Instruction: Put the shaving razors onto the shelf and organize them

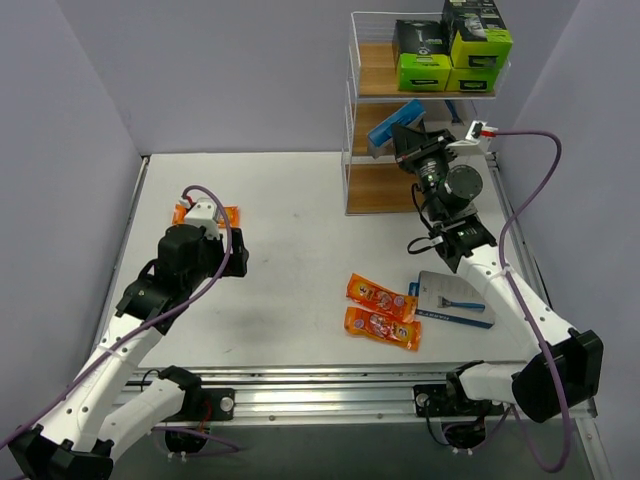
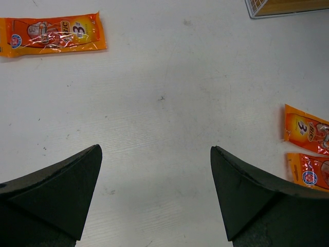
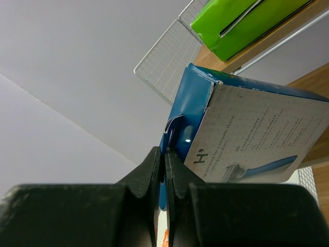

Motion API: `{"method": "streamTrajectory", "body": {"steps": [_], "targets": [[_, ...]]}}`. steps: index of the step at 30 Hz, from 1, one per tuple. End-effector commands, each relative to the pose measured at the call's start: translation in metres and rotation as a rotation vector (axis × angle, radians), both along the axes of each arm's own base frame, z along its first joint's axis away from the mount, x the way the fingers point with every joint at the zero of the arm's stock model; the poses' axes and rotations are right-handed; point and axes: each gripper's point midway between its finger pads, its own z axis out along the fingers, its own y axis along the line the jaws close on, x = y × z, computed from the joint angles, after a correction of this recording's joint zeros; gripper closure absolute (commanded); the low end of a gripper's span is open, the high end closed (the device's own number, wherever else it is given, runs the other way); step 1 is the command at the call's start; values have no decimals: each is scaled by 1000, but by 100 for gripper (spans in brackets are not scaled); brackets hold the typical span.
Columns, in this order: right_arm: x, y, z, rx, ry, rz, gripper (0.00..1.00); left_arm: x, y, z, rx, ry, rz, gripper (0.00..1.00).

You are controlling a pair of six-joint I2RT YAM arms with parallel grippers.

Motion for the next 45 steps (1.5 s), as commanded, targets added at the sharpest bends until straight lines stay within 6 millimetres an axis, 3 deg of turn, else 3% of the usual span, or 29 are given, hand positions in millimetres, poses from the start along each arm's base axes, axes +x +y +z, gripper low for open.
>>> {"method": "streamTrajectory", "body": {"steps": [1, 17, 29, 38, 45], "targets": [[-14, -5, 61, 82, -193, 17, 100, 6, -6, 18, -22, -56, -17, 4], [-2, -5, 49, 129, -228, 8, 100, 7, -9, 16, -25, -48, -30, 5], [7, -16, 16, 157, -192, -18, 100, 7, -10, 16, -28, -45, -34, 5], [-1, -33, -9, 198, -133, -76, 100, 6, -12, 15, -31, -44, -42, 4], [-5, -50, -46, 246, -43, -145, 100, 6, -13, 15, -33, -41, -44, 4]]}}
